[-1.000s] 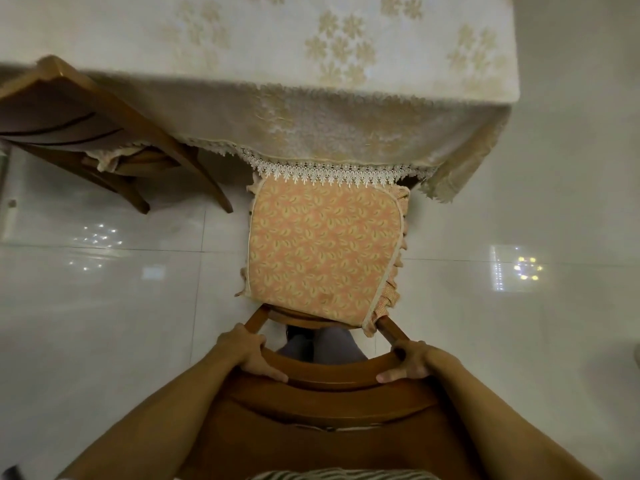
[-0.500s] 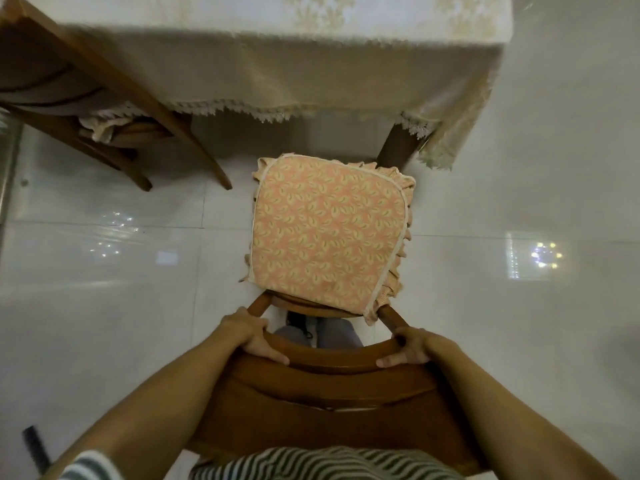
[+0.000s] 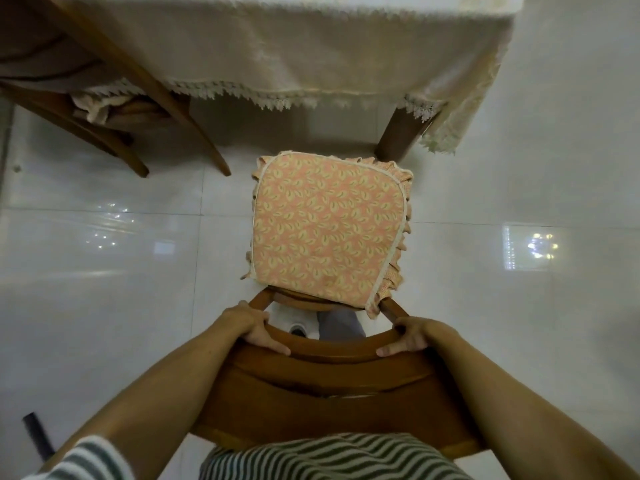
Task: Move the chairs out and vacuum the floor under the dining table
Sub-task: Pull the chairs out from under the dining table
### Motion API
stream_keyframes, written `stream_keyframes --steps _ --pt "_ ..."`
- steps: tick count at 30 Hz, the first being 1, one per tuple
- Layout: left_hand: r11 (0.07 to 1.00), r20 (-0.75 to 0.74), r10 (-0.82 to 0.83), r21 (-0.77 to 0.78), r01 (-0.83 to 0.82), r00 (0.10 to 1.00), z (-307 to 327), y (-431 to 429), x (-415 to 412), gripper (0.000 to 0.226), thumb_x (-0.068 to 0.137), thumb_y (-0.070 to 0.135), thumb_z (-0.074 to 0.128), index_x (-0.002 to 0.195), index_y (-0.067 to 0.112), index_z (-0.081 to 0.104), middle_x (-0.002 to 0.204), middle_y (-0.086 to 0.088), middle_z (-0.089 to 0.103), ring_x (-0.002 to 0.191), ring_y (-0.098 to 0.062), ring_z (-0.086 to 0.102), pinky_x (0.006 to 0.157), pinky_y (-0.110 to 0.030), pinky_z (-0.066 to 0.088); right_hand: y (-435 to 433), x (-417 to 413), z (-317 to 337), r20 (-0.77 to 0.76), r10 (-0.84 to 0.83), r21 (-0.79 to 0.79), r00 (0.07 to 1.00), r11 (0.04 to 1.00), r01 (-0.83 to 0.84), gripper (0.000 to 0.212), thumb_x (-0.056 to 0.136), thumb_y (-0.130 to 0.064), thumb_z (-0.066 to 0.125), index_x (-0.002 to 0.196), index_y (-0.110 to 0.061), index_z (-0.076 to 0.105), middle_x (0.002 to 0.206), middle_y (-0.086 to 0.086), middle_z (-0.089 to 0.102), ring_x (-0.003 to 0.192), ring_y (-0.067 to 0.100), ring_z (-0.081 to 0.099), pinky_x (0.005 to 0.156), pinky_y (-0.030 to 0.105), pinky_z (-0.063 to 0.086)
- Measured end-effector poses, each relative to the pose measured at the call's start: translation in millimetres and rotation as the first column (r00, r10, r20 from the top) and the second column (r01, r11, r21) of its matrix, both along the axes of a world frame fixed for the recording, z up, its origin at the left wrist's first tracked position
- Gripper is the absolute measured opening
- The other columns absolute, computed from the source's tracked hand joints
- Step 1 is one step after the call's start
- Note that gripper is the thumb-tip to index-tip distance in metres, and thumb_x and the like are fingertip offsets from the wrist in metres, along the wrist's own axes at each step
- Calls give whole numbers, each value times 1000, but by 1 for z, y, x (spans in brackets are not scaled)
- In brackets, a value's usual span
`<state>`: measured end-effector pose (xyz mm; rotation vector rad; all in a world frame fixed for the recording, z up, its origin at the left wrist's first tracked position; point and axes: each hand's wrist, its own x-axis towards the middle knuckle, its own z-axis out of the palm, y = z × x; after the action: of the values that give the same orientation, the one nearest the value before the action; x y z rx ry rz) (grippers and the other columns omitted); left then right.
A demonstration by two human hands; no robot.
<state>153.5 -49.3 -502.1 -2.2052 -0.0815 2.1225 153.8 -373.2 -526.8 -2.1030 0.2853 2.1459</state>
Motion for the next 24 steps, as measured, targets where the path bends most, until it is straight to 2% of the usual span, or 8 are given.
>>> stream_keyframes --steps 9,11,13,14,16,17,21,24 --pt "999 27 0 -49 1 1000 -2 7 -4 98 64 88 56 142 31 39 146 -15 33 132 -33 40 105 -46 39 12 5 8 -49 -35 -32 998 999 34 110 63 -72 75 151 -23 30 153 4 37 139 28 39 114 45 35" --pt "996 51 29 -86 -24 998 2 10 -2 95 66 87 56 142 32 38 146 -14 34 131 -33 42 104 -45 40 7 4 -11 26 -45 13 999 999 45 122 53 -87 68 151 -29 27 155 0 35 139 28 39 112 48 36" --pt "989 123 80 -137 -63 989 8 17 5 93 69 86 54 145 36 35 148 -13 34 130 -33 44 104 -45 42 7 7 -27 167 29 23 986 999 -33 130 39 -101 54 149 -39 25 155 -1 34 137 33 36 108 55 36" --pt "983 170 111 -164 -83 979 13 20 10 90 72 85 52 145 36 34 149 -13 35 129 -34 45 104 -45 43 17 15 -15 256 39 30 966 998 -48 122 44 -97 57 147 -40 26 151 3 35 135 36 36 106 57 37" --pt "971 268 162 -216 -104 950 27 28 22 82 81 79 48 148 35 29 150 -14 36 130 -34 45 105 -44 43 49 36 26 371 -6 79 928 997 -25 98 70 -70 69 149 -35 23 147 10 33 133 39 37 106 55 40" --pt "967 314 180 -233 -108 932 36 33 29 79 85 76 45 149 34 26 150 -13 37 131 -33 45 104 -44 43 64 48 38 415 -39 128 909 992 -16 92 77 -60 69 151 -32 22 147 13 34 132 40 39 106 54 40" --pt "964 551 235 -239 -118 801 75 69 50 76 85 78 39 146 33 30 142 -12 47 121 -31 53 95 -43 49 114 87 72 584 -63 264 809 957 -116 79 87 -66 53 151 -29 22 147 15 40 127 37 47 105 48 42" --pt "969 717 241 -221 -114 654 107 103 56 71 88 73 38 145 32 31 145 -10 46 123 -30 52 98 -47 50 153 105 106 712 -24 256 702 939 -228 72 92 -63 47 150 -27 25 145 12 45 123 32 52 102 44 45"
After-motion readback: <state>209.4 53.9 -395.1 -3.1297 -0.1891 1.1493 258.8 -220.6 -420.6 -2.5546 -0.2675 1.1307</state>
